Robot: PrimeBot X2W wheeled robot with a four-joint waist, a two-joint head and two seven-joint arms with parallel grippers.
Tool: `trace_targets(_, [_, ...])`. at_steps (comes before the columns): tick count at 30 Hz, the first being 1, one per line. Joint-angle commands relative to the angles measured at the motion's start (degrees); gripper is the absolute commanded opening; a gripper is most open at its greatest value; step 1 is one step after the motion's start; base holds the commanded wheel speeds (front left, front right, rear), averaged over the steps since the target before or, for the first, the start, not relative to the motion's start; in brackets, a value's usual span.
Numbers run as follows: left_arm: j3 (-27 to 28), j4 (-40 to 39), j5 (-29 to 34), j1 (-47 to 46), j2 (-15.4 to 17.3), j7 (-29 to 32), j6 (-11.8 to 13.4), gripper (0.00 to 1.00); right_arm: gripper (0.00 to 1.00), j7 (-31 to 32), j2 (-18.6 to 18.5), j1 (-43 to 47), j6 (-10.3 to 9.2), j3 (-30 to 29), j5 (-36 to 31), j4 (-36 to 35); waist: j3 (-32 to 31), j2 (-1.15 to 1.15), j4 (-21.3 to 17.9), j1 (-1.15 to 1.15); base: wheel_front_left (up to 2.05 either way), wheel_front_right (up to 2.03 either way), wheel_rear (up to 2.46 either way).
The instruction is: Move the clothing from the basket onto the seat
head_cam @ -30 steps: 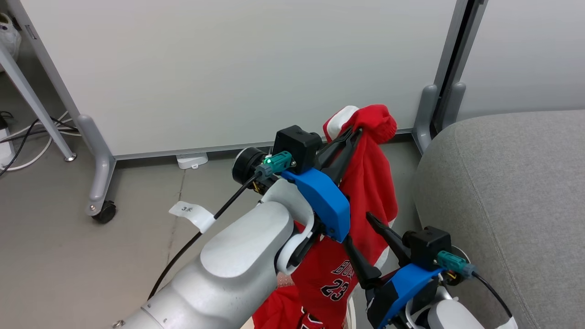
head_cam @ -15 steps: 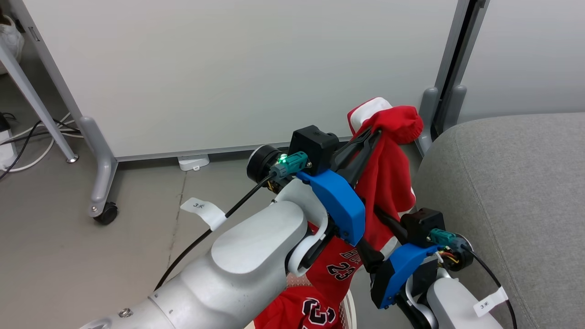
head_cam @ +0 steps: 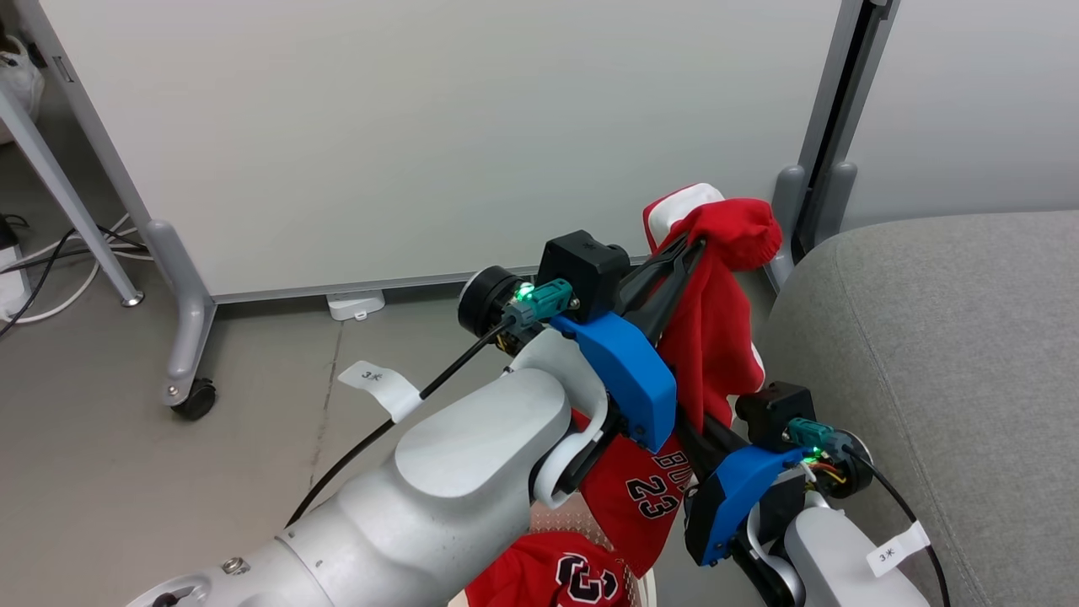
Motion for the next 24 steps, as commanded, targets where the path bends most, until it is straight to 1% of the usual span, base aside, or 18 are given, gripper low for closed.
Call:
trace_targets(1, [-0.27,0.22,-0.25,-0.87,0.02,-0.40,0.14,0.00,0.00,-0.36,-0.16,-0.66,0.03,0.09,-0.16,0.27,-0.03,0.00,-0.05,0.00,0.00,0.00,0.00])
trace_targets(11, [-1.74,0.55,-1.44,-1.61,0.02,-1.10,0.58,0.00,0.00,-1.01,-0.16,-1.01,0.03,0.04,0.04,0.93,0.15,0.00,-0.37,0.00,0.00,0.00,0.00])
trace_targets(12, [-1.94,0.66,-1.48,-1.63,0.02,-1.08,0.48,0.25,0.00,-1.06,-0.16,-1.06,0.03,0.25,-0.04,0.92,0.16,0.00,-0.39,0.00,0.00,0.00,0.00])
trace_targets(13, [-2.13,0.74,-1.52,-1.66,0.02,-1.05,0.40,0.47,0.00,-1.08,-0.16,-1.07,0.03,0.45,-0.10,0.91,0.17,0.00,-0.43,0.00,0.00,0.00,0.00])
trace_targets(14, [-2.27,0.84,-1.58,-1.69,0.02,-1.07,0.35,0.92,0.00,-1.10,-0.16,-1.03,0.03,0.62,-0.12,0.86,0.18,0.00,-0.46,0.00,0.00,0.00,0.00])
trace_targets(15, [-2.42,0.93,-1.55,-1.71,0.02,-1.10,0.28,1.00,0.00,-1.09,-0.16,-0.96,0.03,0.74,-0.16,0.76,0.19,0.00,-0.49,0.00,0.00,0.00,0.00])
trace_targets(19, [-2.79,1.57,-1.65,-1.38,0.02,-1.28,0.18,1.00,0.00,-0.94,-0.16,-0.83,0.03,0.84,-0.31,0.48,0.25,0.00,-0.58,0.00,0.00,0.00,0.00])
trace_targets(22, [-2.54,2.08,-1.55,-0.35,0.08,-1.79,-0.46,1.00,0.00,-0.89,-0.16,-0.89,0.03,0.77,-0.31,0.35,0.34,0.00,-0.69,0.00,0.00,0.00,0.00])
trace_targets(24, [-2.05,2.30,-1.20,0.47,0.76,-2.23,-1.09,1.00,0.00,-0.90,-0.16,-0.91,0.03,0.64,-0.35,0.27,0.45,0.00,-0.78,0.00,0.00,0.00,0.00])
